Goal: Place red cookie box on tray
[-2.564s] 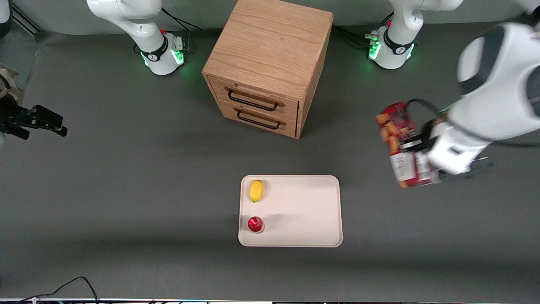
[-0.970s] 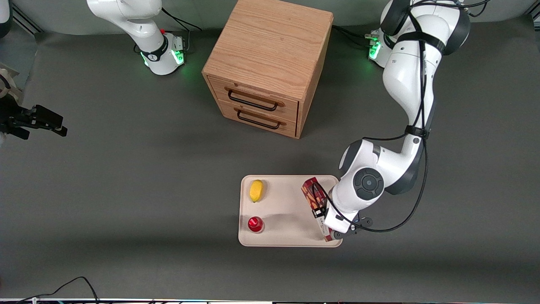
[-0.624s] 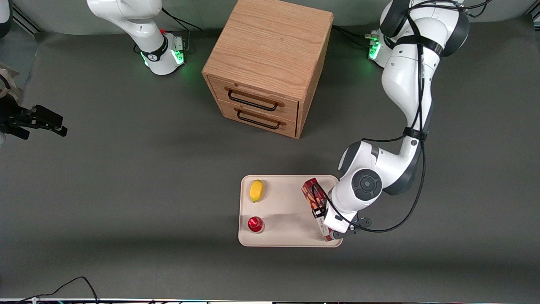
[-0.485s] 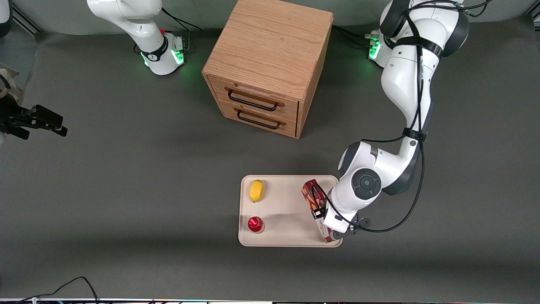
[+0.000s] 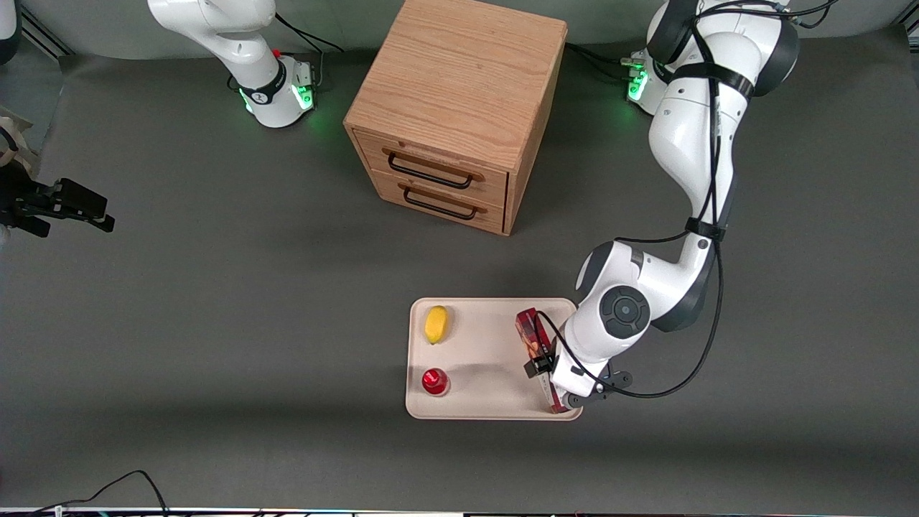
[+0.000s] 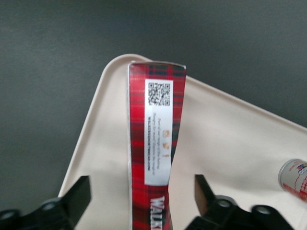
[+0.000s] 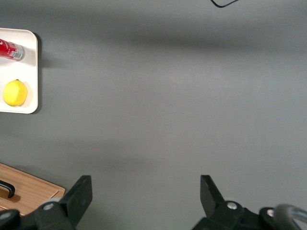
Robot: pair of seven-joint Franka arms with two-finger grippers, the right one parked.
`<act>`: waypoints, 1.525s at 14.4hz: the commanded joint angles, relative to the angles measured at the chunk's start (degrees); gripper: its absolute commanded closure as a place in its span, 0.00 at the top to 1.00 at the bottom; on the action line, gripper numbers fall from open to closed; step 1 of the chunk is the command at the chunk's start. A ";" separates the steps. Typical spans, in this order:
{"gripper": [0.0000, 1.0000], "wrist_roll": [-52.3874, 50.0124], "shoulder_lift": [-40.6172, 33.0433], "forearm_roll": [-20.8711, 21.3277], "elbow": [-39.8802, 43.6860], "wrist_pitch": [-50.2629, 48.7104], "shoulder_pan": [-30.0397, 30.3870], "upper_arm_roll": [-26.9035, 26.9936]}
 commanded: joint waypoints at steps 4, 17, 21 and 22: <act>1.00 -0.17 -7.39 -0.44 7.85 -26.41 0.14 0.19; 1.00 41.74 -46.14 1.58 -24.54 -34.04 6.56 17.31; 1.00 44.30 -46.33 1.58 -24.20 -32.97 6.73 20.05; 1.00 45.52 -47.55 1.58 -24.46 -33.85 6.73 20.83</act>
